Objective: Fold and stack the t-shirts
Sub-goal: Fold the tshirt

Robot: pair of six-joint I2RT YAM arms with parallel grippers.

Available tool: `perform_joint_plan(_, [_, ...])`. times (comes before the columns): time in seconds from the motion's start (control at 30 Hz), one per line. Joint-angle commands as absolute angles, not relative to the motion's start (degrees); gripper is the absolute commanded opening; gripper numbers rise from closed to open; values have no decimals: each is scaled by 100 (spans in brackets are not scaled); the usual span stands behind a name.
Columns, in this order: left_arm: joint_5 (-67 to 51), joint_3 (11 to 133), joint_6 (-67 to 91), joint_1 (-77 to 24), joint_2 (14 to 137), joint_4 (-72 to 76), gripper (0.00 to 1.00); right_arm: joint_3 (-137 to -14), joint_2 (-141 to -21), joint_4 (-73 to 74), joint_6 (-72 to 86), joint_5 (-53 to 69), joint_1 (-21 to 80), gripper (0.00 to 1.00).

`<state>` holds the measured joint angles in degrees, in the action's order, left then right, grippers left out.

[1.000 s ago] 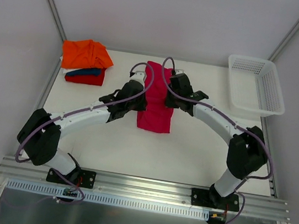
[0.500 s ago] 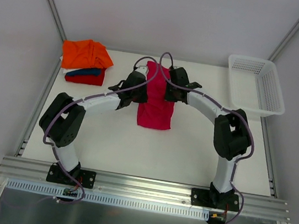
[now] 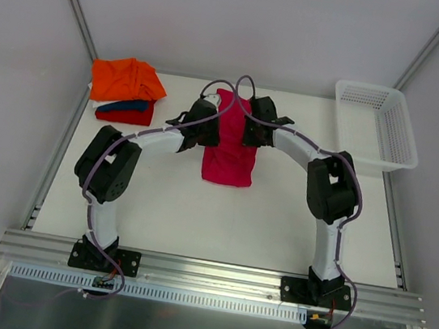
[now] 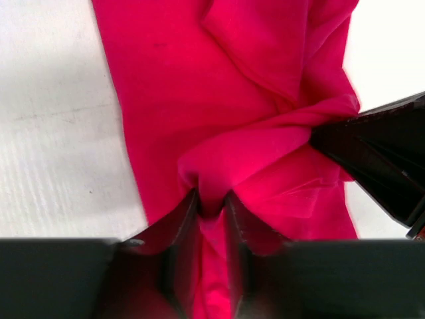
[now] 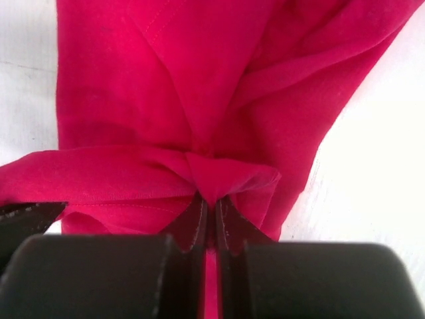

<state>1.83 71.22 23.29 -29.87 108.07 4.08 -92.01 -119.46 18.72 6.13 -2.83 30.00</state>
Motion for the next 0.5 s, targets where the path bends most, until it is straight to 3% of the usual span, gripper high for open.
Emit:
perform_joint_plan(0.0, [228, 7260, 2250, -2883, 10819, 466, 22, -9413, -12050, 2030, 466, -378, 2883, 1])
perform_joint_plan(0.03, [229, 7242, 2267, -2883, 10811, 475, 46, -9404, -12050, 2030, 475, -369, 2874, 8])
perform_joint_plan(0.1, [246, 7172, 2285, -2883, 10776, 466, 62, -9378, -12024, 2021, 483, -334, 2883, 14])
perform_joint_plan(0.13, [255, 7137, 2294, -2883, 10723, 475, 68, -9361, -12006, 2030, 483, -343, 2883, 25])
perform_joint_plan(0.17, [255, 7085, 2303, -2883, 10697, 466, 76, -9352, -11988, 2030, 483, -343, 2883, 28])
perform_joint_plan(0.27, [264, 6944, 2320, -2883, 10530, 466, 89, -9317, -11874, 2057, 483, -360, 2883, 38])
perform_joint_plan(0.47, [194, 6523, 2478, -2892, 10029, 466, 93, -9246, -11550, 2144, 448, -422, 2883, 43])
